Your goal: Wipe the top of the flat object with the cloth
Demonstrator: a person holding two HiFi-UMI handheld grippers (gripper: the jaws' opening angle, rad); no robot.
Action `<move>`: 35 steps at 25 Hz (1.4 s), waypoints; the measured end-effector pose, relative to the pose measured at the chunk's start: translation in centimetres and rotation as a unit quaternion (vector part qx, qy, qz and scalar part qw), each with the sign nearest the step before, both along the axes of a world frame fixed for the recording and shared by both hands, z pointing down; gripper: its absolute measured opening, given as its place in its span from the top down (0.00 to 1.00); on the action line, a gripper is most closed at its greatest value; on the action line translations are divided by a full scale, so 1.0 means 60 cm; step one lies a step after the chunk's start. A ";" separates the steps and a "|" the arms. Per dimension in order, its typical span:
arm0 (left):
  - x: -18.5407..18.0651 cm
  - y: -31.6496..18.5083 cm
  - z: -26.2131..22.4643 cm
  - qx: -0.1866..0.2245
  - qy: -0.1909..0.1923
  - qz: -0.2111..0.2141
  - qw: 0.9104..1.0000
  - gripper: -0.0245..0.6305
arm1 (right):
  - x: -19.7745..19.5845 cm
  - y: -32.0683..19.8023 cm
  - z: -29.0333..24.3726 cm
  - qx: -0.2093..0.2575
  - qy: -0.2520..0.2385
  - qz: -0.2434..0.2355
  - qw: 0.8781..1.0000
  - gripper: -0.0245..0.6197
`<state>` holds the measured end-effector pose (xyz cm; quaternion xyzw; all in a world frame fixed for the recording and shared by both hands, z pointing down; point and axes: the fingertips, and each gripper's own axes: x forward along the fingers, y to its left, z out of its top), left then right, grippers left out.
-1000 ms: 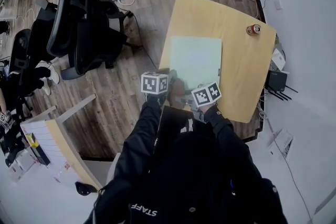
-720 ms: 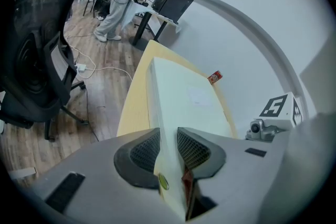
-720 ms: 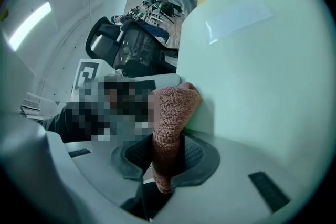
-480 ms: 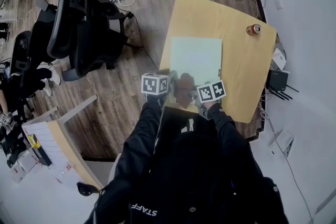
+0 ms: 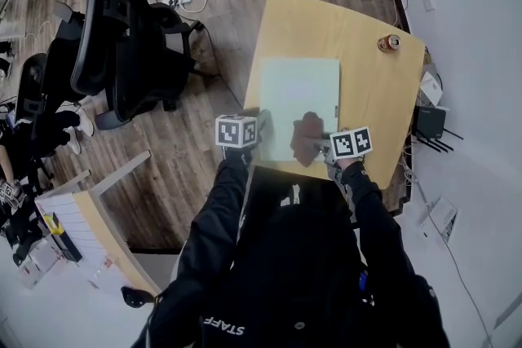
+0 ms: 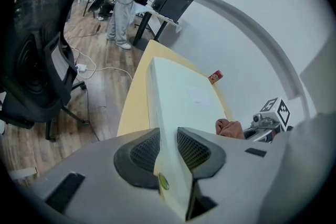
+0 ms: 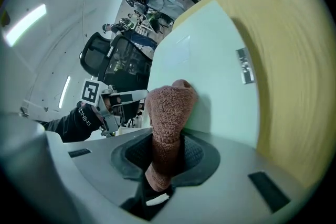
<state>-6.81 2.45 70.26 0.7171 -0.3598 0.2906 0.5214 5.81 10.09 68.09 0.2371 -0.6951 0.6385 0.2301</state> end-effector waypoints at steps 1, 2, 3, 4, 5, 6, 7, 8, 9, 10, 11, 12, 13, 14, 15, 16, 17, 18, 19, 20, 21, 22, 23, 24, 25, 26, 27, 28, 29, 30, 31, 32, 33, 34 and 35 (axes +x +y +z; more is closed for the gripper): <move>0.000 0.001 0.000 0.000 0.000 -0.001 1.000 0.78 | 0.012 0.001 0.000 0.000 0.002 0.003 1.000 0.80; 0.000 0.001 0.000 0.000 0.000 -0.002 1.000 0.78 | 0.024 0.002 0.000 0.000 0.004 0.004 1.000 0.80; 0.000 0.000 0.000 0.001 -0.001 -0.003 1.000 0.78 | 0.036 0.004 -0.001 0.000 0.006 0.005 1.000 0.80; 0.000 0.000 0.000 0.002 -0.002 -0.004 1.000 0.78 | 0.047 0.005 -0.001 0.001 0.008 0.005 1.000 0.80; 0.000 0.000 0.001 0.002 -0.003 -0.004 1.000 0.78 | 0.058 0.006 -0.001 0.002 0.010 0.006 1.000 0.80; 0.000 0.000 0.001 0.002 -0.003 -0.005 1.000 0.78 | 0.067 0.007 -0.002 0.004 0.012 0.005 1.000 0.80; 0.000 0.000 0.001 0.002 -0.003 -0.005 1.000 0.78 | 0.076 0.007 -0.002 0.006 0.013 0.005 1.000 0.80; 0.000 0.000 0.001 0.002 -0.003 -0.004 1.000 0.78 | 0.083 0.008 -0.002 0.008 0.016 0.005 1.000 0.80; 0.000 0.001 0.002 0.002 -0.003 -0.004 1.000 0.78 | 0.089 0.009 -0.001 0.010 0.018 0.004 1.000 0.80; -0.001 0.001 0.002 0.002 -0.004 -0.004 1.000 0.78 | 0.094 0.010 -0.001 0.012 0.020 0.003 1.000 0.80; -0.001 0.001 0.003 0.002 -0.004 -0.005 1.000 0.78 | 0.098 0.010 -0.001 0.013 0.023 0.002 1.000 0.80; 0.000 0.001 0.002 0.002 -0.003 -0.005 1.000 0.78 | 0.102 0.011 -0.001 0.015 0.026 0.002 1.000 0.80; 0.001 0.001 0.002 0.002 -0.002 -0.006 1.000 0.78 | 0.107 0.011 -0.001 0.016 0.030 0.001 0.999 0.80; 0.001 0.002 0.002 0.002 -0.002 -0.006 1.000 0.78 | 0.111 0.011 -0.002 0.019 0.034 0.000 0.999 0.80; 0.001 0.002 0.002 0.002 -0.002 -0.006 1.000 0.78 | 0.114 0.010 -0.005 0.023 0.038 -0.001 0.999 0.80; 0.001 0.002 0.001 0.003 -0.003 -0.006 1.000 0.78 | 0.115 0.009 -0.011 0.030 0.039 -0.002 0.999 0.80; 0.000 0.002 0.001 0.004 -0.004 -0.005 1.000 0.78 | 0.113 0.007 -0.020 0.037 0.036 -0.003 0.999 0.80; -0.001 0.002 0.001 0.004 -0.005 -0.005 1.000 0.78 | 0.107 0.004 -0.029 0.042 0.029 -0.002 0.999 0.80; -0.002 0.001 0.001 0.005 -0.006 -0.005 1.000 0.78 | 0.096 0.000 -0.040 0.046 0.018 -0.001 0.999 0.80; -0.002 0.001 0.002 0.006 -0.005 -0.006 1.000 0.78 | 0.082 -0.003 -0.051 0.049 0.006 0.000 0.999 0.80; -0.002 0.001 0.002 0.006 -0.005 -0.006 1.000 0.78 | 0.063 -0.005 -0.061 0.052 -0.008 -0.003 0.999 0.80; -0.002 0.002 0.002 0.005 -0.005 -0.007 1.000 0.78 | 0.042 -0.005 -0.070 0.055 -0.021 -0.007 0.998 0.80; -0.002 0.002 0.002 0.004 -0.004 -0.008 1.000 0.78 | 0.018 -0.004 -0.077 0.059 -0.034 -0.014 0.998 0.80; -0.001 0.002 0.002 0.004 -0.003 -0.008 1.000 0.78 | -0.006 -0.002 -0.082 0.062 -0.044 -0.021 0.997 0.80; 0.000 0.001 0.002 0.005 -0.002 -0.008 1.000 0.78 | -0.032 0.002 -0.085 0.064 -0.054 -0.029 0.996 0.80; 0.001 0.001 0.002 0.004 -0.002 -0.009 1.000 0.78 | -0.057 0.007 -0.086 0.063 -0.063 -0.036 0.995 0.80; 0.001 0.002 0.002 0.003 -0.003 -0.009 1.000 0.78 | -0.081 0.014 -0.086 0.060 -0.071 -0.045 0.995 0.80; 0.001 0.003 0.003 0.002 -0.003 -0.009 1.000 0.78 | -0.103 0.021 -0.084 0.055 -0.080 -0.054 0.994 0.80; 0.001 0.003 0.003 0.002 -0.003 -0.009 1.000 0.78 | -0.124 0.029 -0.081 0.049 -0.087 -0.062 0.993 0.80; 0.001 0.003 0.003 0.002 -0.002 -0.009 1.000 0.78 | -0.143 0.037 -0.076 0.041 -0.094 -0.070 0.992 0.80; 0.001 0.002 0.003 0.003 -0.001 -0.009 1.000 0.78 | -0.159 0.043 -0.069 0.032 -0.099 -0.077 0.992 0.80; 0.001 0.001 0.003 0.003 0.000 -0.010 1.000 0.78 | -0.171 0.049 -0.060 0.023 -0.100 -0.083 0.991 0.80; 0.001 0.000 0.003 0.004 0.001 -0.011 1.000 0.78 | -0.180 0.055 -0.050 0.015 -0.097 -0.089 0.991 0.80; 0.002 -0.001 0.002 0.005 0.003 -0.012 1.000 0.78 | -0.184 0.059 -0.040 0.009 -0.090 -0.094 0.991 0.80; 0.003 -0.001 0.001 0.006 0.003 -0.012 1.000 0.78 | -0.186 0.062 -0.030 0.004 -0.082 -0.097 0.992 0.80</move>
